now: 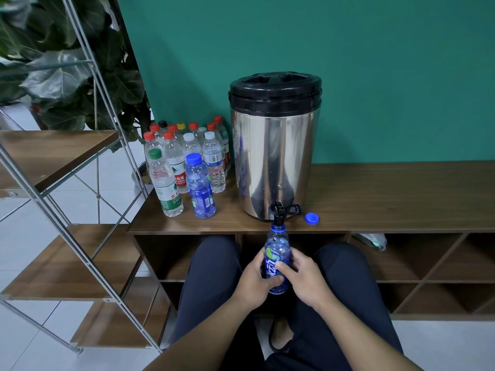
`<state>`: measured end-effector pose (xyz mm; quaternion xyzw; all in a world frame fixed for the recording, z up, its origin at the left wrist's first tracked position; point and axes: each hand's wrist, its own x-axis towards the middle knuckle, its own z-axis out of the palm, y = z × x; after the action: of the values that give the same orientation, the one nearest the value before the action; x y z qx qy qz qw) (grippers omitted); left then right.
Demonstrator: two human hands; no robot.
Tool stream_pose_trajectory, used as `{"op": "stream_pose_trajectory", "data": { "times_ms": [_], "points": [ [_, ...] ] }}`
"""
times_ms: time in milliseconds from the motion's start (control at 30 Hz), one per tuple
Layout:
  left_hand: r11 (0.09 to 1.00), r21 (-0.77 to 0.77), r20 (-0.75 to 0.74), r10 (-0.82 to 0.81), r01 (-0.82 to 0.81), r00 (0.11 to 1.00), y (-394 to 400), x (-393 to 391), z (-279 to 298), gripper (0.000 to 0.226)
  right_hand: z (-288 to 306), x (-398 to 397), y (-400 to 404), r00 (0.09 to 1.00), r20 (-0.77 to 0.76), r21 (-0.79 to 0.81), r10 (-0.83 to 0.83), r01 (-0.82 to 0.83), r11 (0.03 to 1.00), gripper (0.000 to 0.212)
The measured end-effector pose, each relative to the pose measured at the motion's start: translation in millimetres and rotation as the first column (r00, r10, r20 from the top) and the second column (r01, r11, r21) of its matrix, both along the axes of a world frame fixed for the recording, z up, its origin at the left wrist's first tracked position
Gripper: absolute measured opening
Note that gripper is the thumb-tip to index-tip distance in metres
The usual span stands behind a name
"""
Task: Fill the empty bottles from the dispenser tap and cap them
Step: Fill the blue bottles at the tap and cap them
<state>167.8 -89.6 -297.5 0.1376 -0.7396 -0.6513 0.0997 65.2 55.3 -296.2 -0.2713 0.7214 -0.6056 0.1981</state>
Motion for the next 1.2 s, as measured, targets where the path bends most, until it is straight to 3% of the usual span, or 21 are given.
{"op": "stream_pose_trajectory", "data": {
  "times_ms": [1200],
  "points": [
    [1.0,0.01,-0.003,0.006,-0.006,1.0,1.2,0.5,1.5,0.077,4.5,2.2,0.8,1.0,0.01,0.013,-0.005,0.005,1.0,0.031]
  ]
}}
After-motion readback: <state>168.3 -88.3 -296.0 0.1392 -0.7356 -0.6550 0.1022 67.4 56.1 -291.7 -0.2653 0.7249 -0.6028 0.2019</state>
